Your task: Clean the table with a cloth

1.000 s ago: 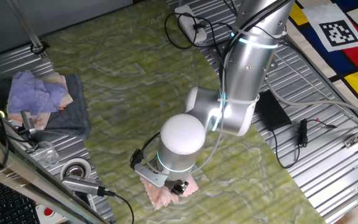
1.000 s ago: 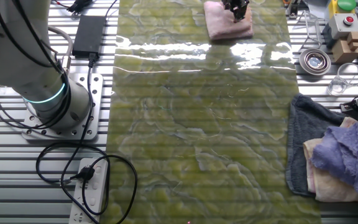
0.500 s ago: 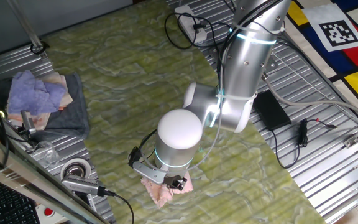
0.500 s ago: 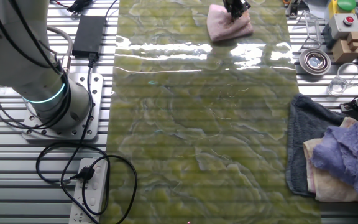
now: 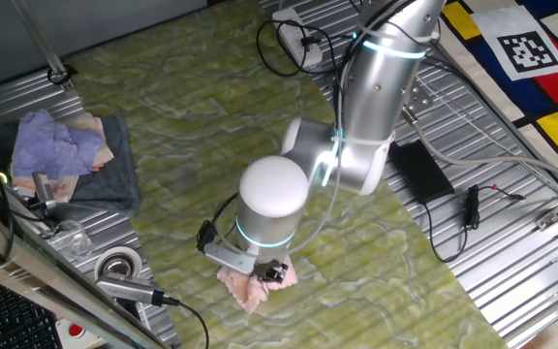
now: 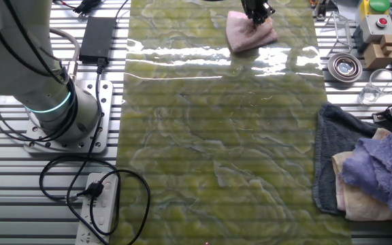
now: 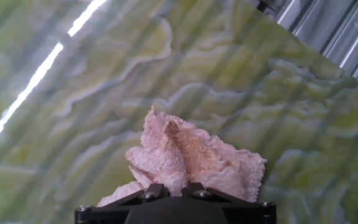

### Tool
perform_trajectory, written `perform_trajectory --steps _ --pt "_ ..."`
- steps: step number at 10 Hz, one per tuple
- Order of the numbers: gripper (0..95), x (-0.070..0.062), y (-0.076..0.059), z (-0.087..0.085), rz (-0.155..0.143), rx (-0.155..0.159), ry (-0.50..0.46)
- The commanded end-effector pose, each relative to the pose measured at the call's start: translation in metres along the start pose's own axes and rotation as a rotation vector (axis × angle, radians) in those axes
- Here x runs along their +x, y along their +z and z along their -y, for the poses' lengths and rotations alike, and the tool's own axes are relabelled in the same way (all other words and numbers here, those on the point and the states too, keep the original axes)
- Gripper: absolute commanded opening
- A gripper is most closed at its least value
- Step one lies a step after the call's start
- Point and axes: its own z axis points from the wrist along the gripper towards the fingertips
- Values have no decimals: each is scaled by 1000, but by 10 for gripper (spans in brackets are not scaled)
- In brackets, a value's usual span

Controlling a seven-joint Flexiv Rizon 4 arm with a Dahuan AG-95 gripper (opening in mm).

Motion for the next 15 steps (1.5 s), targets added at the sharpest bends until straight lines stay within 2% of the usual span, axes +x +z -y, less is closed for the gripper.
perform_trajectory --steps 1,6,8,10,11,14,15 --pt "0 10 -1 7 0 -2 -21" --pt "0 28 -13 17 -14 -6 -79" --pt "0 29 -10 14 -12 -10 -60" --pt "0 28 -9 13 -29 -38 13" --pt "0 28 -9 13 -56 -46 73" --pt "0 28 -9 13 -89 -68 235" --pt "0 28 -9 13 -116 -84 303"
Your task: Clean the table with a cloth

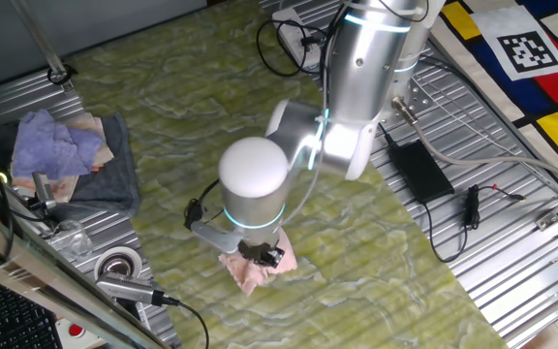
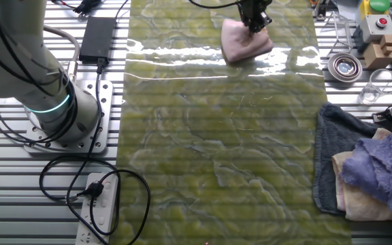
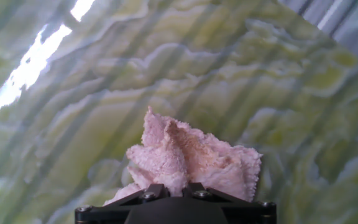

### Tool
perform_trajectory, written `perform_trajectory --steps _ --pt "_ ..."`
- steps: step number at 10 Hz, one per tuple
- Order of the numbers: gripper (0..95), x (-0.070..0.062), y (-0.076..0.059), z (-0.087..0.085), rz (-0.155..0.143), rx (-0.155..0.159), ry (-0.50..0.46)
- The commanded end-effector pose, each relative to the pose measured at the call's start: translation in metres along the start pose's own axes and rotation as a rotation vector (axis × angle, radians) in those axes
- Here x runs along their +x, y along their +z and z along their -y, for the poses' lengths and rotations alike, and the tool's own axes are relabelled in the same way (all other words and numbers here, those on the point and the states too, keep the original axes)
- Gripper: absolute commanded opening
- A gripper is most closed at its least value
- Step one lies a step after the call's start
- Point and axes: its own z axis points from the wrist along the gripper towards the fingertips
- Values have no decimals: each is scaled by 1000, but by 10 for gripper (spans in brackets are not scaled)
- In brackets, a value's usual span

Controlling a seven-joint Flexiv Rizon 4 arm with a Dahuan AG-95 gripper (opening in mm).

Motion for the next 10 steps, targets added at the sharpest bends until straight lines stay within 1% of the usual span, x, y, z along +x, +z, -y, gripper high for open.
perform_trajectory --steps 1,3,5,7,8,10 --pt "0 0 -1 -1 -47 -33 171" --pt "0 0 -1 -1 -48 -40 160" --pt "0 0 -1 -1 -47 -37 136" --pt "0 0 -1 -1 -47 -25 105" --pt "0 0 -1 -1 -41 -15 66" --pt "0 0 -1 -1 -38 -10 29"
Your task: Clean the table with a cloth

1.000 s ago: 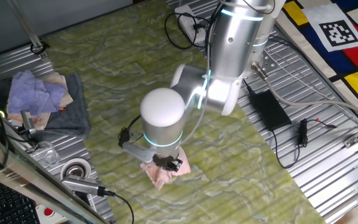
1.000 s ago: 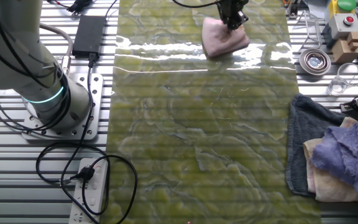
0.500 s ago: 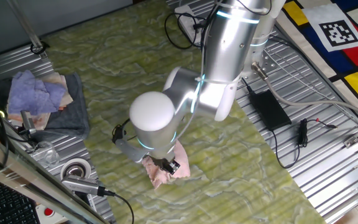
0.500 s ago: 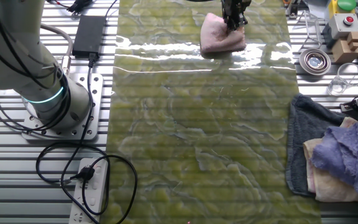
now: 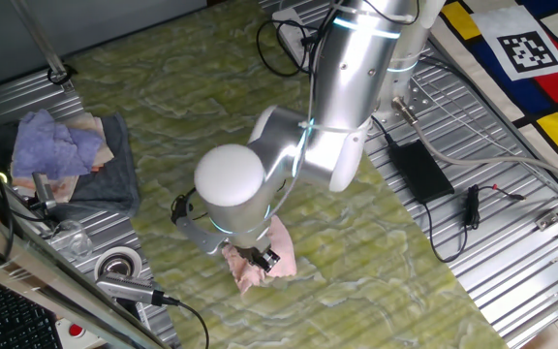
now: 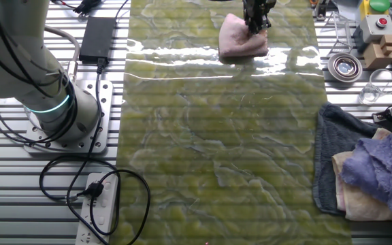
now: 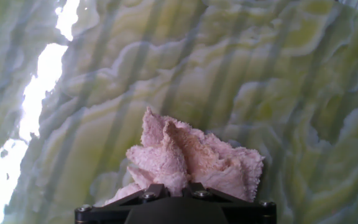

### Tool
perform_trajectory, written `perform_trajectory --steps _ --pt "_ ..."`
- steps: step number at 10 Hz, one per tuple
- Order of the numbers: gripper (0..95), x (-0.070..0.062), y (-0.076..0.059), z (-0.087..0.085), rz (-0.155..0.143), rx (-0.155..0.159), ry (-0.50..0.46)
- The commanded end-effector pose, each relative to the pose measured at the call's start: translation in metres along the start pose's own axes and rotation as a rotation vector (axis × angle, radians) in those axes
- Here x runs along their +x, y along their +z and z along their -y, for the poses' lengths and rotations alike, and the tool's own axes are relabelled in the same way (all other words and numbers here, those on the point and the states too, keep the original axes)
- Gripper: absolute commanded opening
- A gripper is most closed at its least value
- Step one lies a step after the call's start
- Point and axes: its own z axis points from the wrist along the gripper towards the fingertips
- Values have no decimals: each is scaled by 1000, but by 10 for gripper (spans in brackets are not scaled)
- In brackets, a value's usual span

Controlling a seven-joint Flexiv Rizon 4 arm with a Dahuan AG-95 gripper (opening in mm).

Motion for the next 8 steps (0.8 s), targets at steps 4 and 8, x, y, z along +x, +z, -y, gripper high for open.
perform_trajectory --steps 4,8 --pt "0 7 2 16 22 31 -145" --pt "0 27 4 35 23 34 -204"
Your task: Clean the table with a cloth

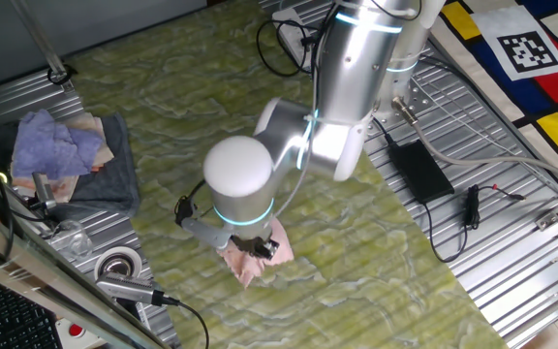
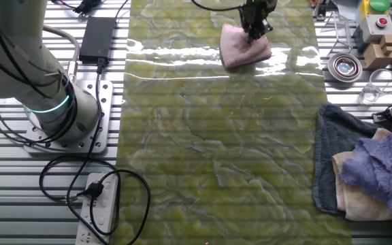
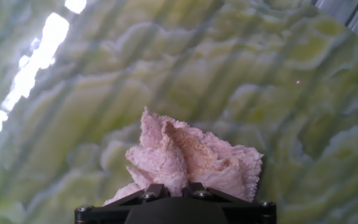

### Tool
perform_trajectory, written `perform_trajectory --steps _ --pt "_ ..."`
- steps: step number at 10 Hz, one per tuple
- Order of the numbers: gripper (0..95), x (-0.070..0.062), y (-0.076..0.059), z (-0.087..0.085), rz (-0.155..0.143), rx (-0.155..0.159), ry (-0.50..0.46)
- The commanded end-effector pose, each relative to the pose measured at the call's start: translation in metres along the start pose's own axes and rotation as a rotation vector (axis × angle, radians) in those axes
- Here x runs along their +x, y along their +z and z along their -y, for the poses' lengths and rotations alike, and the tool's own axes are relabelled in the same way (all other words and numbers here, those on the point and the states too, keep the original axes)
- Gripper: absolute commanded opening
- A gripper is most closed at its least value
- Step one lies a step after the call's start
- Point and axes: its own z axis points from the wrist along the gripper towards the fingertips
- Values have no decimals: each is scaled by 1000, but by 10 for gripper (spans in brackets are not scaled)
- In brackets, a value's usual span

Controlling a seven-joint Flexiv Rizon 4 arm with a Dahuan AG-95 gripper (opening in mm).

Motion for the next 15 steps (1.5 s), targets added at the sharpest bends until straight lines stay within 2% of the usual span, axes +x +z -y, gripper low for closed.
perform_trajectory --steps 1,4,8,10,13,15 --pt "0 12 0 11 2 2 -42" --pt "0 30 3 29 12 8 -106" --pt "0 46 1 47 14 9 -156" --pt "0 54 3 62 14 10 -191" --pt "0 59 0 81 14 6 -221" --pt "0 62 -2 87 12 10 -228"
